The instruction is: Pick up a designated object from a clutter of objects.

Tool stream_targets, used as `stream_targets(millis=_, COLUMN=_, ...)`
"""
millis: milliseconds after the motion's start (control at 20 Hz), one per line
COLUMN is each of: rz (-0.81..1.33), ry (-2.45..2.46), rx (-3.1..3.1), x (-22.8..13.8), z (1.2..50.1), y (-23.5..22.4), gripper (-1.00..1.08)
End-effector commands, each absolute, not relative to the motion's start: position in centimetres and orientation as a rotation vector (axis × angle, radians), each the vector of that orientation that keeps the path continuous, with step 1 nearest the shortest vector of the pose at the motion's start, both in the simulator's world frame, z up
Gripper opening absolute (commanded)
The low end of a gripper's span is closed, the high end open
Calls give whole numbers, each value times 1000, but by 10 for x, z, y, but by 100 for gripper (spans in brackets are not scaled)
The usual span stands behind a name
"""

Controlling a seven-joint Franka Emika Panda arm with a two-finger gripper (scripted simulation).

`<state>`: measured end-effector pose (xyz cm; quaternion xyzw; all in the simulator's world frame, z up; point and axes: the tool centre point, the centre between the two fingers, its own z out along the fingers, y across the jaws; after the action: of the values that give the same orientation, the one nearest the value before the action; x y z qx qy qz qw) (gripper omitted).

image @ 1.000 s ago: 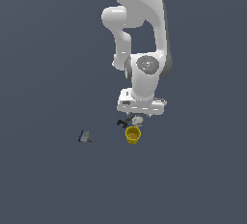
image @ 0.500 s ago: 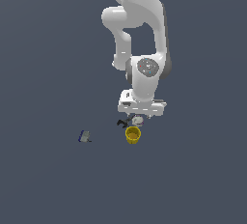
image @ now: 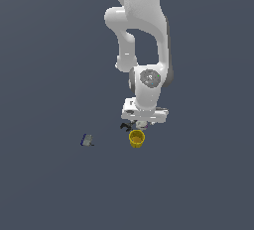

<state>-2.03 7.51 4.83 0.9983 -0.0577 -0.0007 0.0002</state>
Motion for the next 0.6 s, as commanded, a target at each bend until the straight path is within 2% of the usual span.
stream_targets(millis=0, rz=0, ry=-182, rx=3136, x=-20, z=41, y=75, gripper=100)
stream_targets(millis=200, rz=0, ry=-182, rx=3136, x=-20, z=36, y=75, gripper=100)
stream_targets(millis=250, rz=0, ry=-182, rx=3136, x=-20, z=36, y=75, gripper=-100)
stream_targets(millis=550, rz=0, ry=-182, rx=3136, x=-20, z=36, y=75, gripper=-100)
